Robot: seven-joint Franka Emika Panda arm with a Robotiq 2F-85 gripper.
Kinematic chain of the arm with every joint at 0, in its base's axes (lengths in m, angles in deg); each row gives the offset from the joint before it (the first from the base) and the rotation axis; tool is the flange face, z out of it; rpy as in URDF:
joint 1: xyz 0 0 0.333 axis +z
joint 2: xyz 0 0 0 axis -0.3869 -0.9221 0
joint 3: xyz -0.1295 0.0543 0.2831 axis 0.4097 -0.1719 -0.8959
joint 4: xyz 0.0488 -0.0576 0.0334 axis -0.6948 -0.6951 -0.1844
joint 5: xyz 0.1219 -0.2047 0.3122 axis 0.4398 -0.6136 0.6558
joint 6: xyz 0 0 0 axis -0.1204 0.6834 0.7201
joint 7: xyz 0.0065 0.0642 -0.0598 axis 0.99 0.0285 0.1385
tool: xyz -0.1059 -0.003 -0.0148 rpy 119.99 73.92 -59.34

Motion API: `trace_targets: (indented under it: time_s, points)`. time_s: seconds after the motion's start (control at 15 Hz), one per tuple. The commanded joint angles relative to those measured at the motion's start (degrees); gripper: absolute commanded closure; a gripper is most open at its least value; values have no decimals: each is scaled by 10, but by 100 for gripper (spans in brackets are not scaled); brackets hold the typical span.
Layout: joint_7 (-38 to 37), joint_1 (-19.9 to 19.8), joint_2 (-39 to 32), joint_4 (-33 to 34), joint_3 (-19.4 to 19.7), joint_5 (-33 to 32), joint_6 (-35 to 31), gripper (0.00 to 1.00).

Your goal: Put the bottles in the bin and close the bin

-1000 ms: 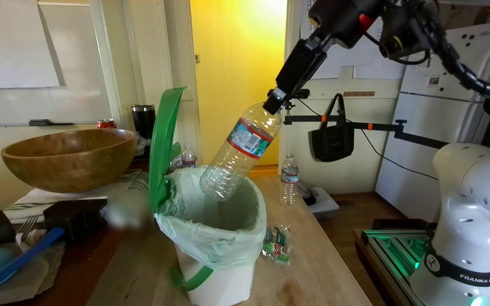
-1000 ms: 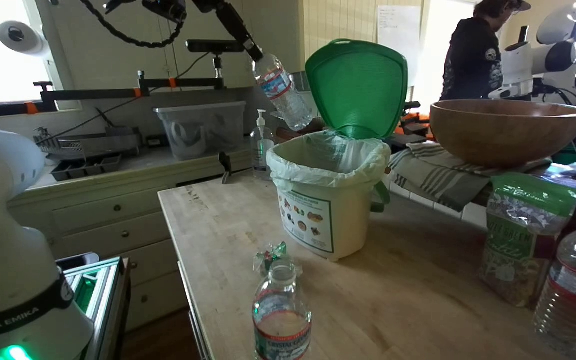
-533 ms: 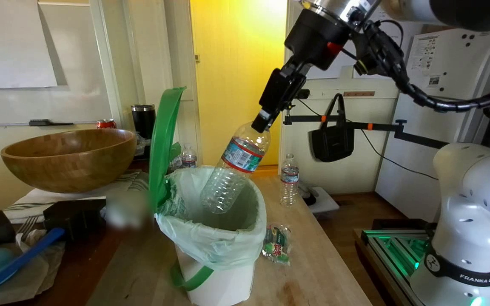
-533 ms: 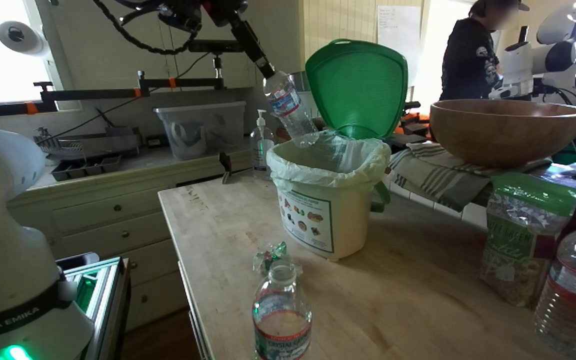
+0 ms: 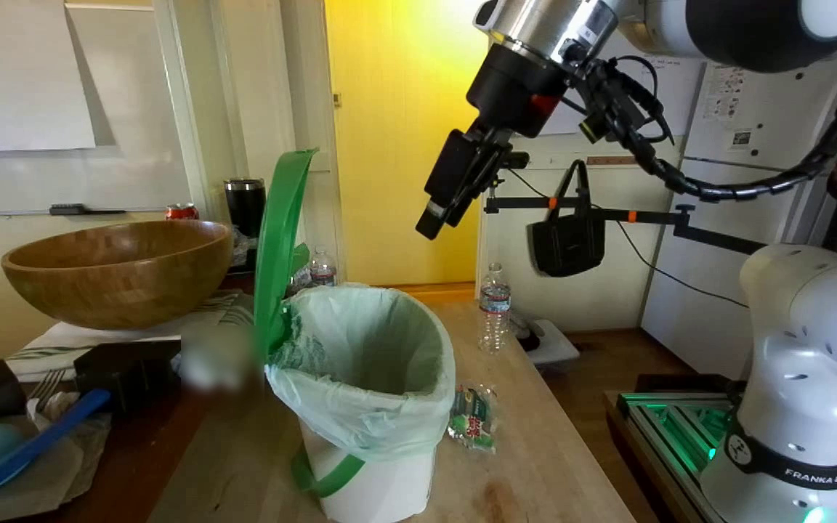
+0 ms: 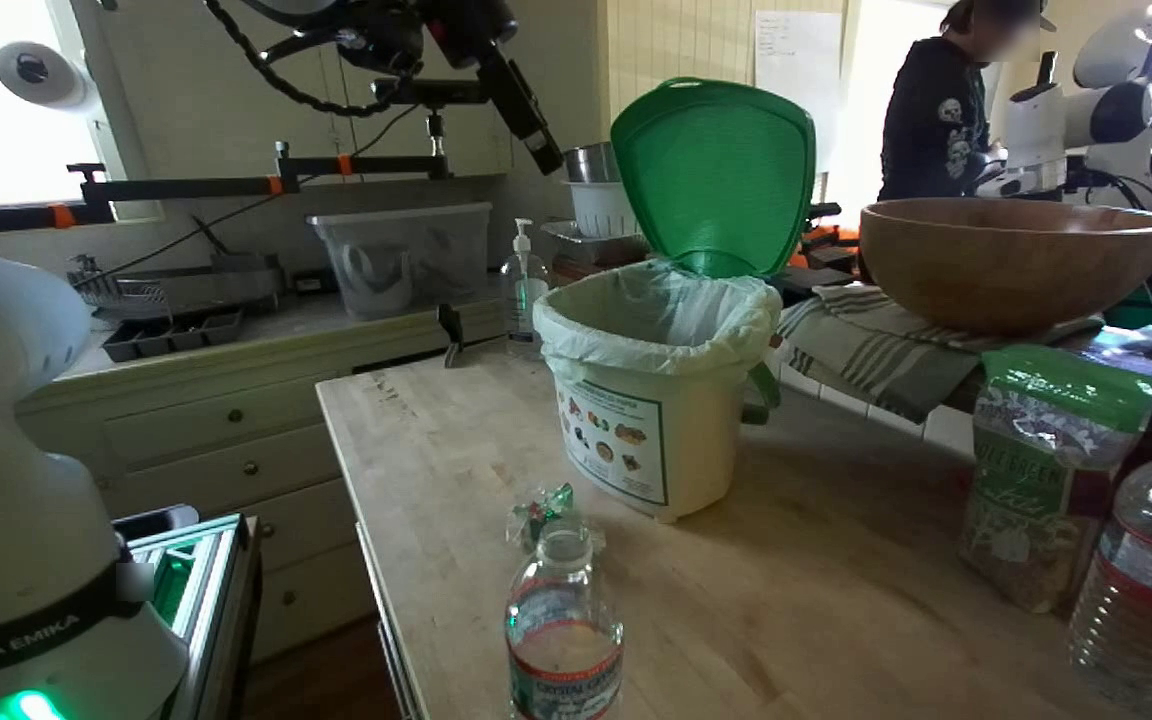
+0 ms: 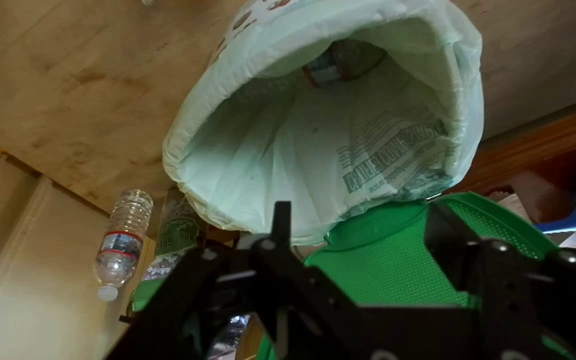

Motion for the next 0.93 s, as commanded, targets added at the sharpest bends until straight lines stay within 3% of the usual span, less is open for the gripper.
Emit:
trace_targets:
  time_s: [0.0, 0.33, 0.87]
  points:
    - [-5, 3, 11, -8, 4, 6, -1, 1]
    - [-21, -11, 54, -18, 5, -1, 44, 0]
    - [1, -54, 115, -81, 97, 21, 49, 0]
